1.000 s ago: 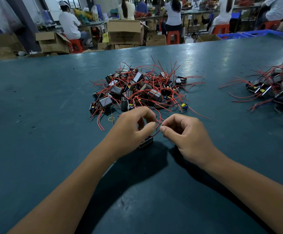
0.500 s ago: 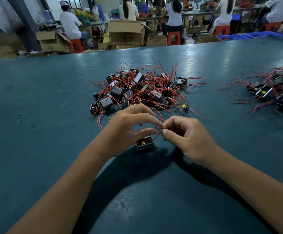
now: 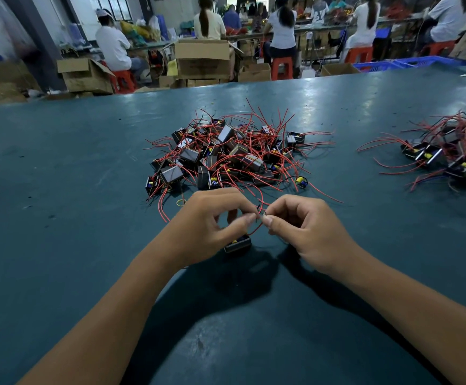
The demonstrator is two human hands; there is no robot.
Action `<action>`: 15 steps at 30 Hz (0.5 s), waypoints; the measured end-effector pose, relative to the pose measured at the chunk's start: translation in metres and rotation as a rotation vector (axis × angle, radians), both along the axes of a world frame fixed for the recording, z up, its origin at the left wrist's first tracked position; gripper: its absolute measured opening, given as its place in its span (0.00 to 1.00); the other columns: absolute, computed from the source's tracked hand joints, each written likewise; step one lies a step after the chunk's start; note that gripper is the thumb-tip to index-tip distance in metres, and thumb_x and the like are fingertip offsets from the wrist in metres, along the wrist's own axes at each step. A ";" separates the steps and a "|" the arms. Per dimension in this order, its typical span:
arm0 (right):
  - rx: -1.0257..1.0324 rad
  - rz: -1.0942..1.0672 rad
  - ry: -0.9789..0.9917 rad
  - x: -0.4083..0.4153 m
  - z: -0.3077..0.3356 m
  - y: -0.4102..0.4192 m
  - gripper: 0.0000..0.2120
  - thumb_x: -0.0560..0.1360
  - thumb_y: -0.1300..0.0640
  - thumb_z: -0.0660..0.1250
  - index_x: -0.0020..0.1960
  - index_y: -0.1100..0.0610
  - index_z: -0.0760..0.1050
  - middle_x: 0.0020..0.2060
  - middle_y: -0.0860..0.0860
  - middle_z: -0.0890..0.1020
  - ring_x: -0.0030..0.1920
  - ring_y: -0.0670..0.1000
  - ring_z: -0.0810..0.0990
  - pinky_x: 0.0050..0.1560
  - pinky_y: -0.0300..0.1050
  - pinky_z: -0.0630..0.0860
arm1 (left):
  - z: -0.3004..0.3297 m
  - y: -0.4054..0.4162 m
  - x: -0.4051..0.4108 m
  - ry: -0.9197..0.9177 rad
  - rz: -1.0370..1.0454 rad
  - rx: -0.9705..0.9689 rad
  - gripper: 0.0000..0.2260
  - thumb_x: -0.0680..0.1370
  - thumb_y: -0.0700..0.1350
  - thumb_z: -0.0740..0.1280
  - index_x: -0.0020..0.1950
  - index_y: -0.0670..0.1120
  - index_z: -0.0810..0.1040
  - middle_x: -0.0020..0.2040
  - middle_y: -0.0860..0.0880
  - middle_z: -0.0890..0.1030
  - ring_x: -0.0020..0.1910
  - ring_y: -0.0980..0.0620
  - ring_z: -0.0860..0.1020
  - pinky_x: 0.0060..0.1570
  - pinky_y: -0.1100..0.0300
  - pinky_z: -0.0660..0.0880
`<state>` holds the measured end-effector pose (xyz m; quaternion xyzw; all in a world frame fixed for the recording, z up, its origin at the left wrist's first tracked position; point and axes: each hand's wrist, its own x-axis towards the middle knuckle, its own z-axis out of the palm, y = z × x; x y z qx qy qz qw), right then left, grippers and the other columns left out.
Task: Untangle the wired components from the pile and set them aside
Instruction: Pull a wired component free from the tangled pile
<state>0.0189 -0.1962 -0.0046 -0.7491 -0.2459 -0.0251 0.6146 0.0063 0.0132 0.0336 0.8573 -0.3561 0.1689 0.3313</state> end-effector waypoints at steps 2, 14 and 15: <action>-0.016 0.023 0.003 0.000 0.001 -0.001 0.04 0.73 0.52 0.70 0.41 0.51 0.80 0.32 0.47 0.81 0.33 0.45 0.77 0.36 0.41 0.73 | 0.002 0.004 0.002 -0.010 0.017 -0.049 0.05 0.76 0.34 0.72 0.48 0.43 0.83 0.44 0.51 0.81 0.41 0.58 0.76 0.43 0.72 0.67; -0.112 0.087 -0.068 -0.005 0.009 -0.004 0.04 0.73 0.55 0.69 0.44 0.56 0.80 0.36 0.58 0.81 0.35 0.55 0.75 0.41 0.58 0.74 | 0.003 0.004 0.004 -0.169 -0.037 0.081 0.06 0.76 0.45 0.74 0.52 0.50 0.86 0.48 0.52 0.79 0.46 0.50 0.78 0.46 0.53 0.76; -0.127 0.085 -0.081 -0.005 0.010 -0.004 0.04 0.73 0.54 0.69 0.44 0.55 0.80 0.36 0.56 0.81 0.35 0.55 0.76 0.40 0.55 0.74 | 0.003 0.004 0.004 -0.190 -0.036 0.096 0.05 0.76 0.45 0.74 0.51 0.49 0.86 0.47 0.52 0.79 0.45 0.50 0.77 0.45 0.53 0.75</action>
